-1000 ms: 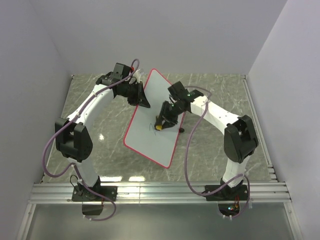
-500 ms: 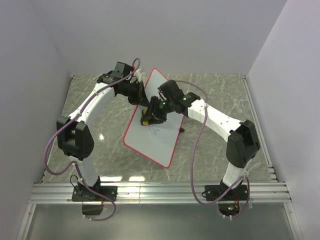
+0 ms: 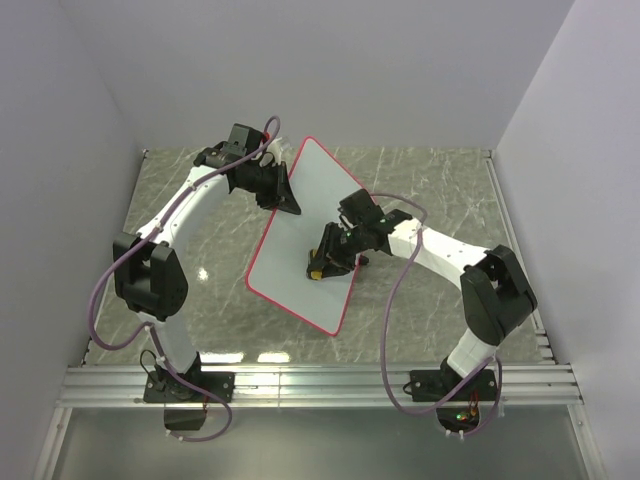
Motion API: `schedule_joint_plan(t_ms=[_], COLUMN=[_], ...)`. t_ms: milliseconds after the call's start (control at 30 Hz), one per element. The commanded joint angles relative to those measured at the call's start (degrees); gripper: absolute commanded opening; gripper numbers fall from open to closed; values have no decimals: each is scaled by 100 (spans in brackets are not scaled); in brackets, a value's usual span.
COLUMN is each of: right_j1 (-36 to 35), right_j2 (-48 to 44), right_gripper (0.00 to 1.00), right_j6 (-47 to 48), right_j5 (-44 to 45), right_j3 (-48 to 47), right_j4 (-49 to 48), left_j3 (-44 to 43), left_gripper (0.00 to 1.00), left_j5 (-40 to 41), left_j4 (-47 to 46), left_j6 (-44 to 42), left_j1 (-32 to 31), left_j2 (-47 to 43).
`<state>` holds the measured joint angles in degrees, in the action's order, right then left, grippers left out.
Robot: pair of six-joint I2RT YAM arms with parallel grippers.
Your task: Erase the whiteboard
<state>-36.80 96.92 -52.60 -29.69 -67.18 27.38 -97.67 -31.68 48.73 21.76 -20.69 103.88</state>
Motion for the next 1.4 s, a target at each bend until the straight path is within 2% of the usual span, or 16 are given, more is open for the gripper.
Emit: schedule_joint_plan(t_ms=[0,333,433,600,700,733,800,833,933,1000,1033,1067,1167,1367], right_j1=[-109,252,261,243,321,400,629,1065,1997,2351,2587,2668,2879,2915], right_j2=[723,600,626,661,390,-46,-593,-1083,-1613,-1703,-1721,-1747,-1809,-1685], right_gripper=[0,0,0,0,0,0,0,0,0,8,17,44,76,80], right_j6=[13,-22,21,118,171,93,-65,-179,-391,-208,-50,21,162,224], right_j5=[1054,1115,1150,1150,1525,2033,2510,2782,2960,3311,3443,3627,3611,3233], right_j3=[458,1189,901,-136,-743,-814,-666,-561,-156,55,273,432,1091,1787], right_j4=[-21,-250,-119,303,750,813,769,769,997,1331,1419,1454,1297,1086], left_j3=[99,231,239,204,143,117,55,29,-94,-164,-174,-174,-217,-552], left_gripper=[0,0,0,0,0,0,0,0,0,0,0,0,0,0], left_j5=[1577,1551,1551,1560,1595,1604,1630,1630,1499,1385,1358,1323,1322,1271], left_j4=[269,190,163,163,198,216,251,260,286,225,199,181,128,208], left_j6=[-453,-400,-383,-365,-357,-357,-348,-339,-252,-199,-172,-163,-163,-49], left_j1=[-339,-339,-339,-348,-348,-348,-348,-348,-339,-339,-339,-339,-339,-287], left_j2=[142,71,63,63,71,89,98,89,54,-33,-60,-104,-61,37])
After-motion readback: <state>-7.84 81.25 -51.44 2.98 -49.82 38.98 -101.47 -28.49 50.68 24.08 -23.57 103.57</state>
